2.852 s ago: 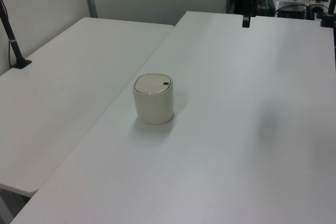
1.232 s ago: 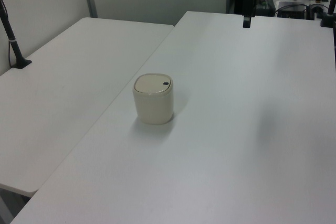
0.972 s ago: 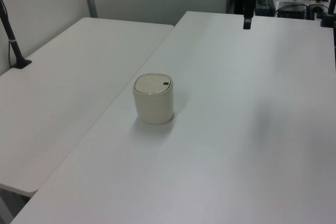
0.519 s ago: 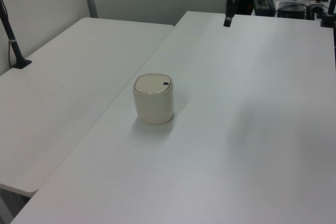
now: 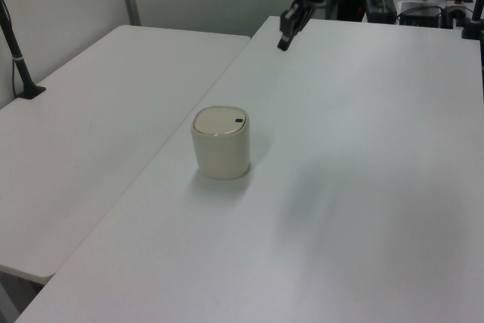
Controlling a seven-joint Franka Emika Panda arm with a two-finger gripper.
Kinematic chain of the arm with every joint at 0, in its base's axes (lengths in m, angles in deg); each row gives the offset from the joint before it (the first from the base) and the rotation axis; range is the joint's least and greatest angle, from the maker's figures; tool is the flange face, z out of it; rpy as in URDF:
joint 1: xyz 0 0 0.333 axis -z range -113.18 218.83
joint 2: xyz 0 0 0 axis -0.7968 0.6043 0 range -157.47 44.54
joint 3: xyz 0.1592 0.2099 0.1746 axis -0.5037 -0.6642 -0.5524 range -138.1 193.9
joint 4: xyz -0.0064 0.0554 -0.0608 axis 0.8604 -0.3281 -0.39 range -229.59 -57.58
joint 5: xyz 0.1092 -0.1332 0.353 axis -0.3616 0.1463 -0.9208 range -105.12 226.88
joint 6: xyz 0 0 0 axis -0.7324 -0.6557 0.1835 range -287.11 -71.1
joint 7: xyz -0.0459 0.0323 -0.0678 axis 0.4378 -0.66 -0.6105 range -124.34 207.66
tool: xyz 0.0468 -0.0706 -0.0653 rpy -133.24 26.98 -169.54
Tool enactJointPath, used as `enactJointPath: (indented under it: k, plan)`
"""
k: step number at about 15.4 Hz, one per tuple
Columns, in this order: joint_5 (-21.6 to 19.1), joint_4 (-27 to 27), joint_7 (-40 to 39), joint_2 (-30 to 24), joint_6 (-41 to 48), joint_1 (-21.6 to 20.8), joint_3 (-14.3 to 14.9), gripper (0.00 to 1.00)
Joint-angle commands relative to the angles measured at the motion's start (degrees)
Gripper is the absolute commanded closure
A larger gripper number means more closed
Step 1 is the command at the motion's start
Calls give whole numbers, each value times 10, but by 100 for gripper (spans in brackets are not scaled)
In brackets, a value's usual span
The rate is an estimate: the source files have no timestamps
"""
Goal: Open the trash bin
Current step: 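Lower the gripper toward the hole in the cream bin's lid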
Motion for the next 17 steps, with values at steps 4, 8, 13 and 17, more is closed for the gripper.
enactJointPath:
  k: [4, 8, 13, 17]
  plan:
    - [47, 12, 154, 84, -131, -45, 1, 100]
    - [107, 13, 236, 122, -174, -61, 2, 100]
    - [143, 14, 325, 154, -229, -65, 5, 100]
    - [158, 36, 330, 180, -234, -70, 5, 100]
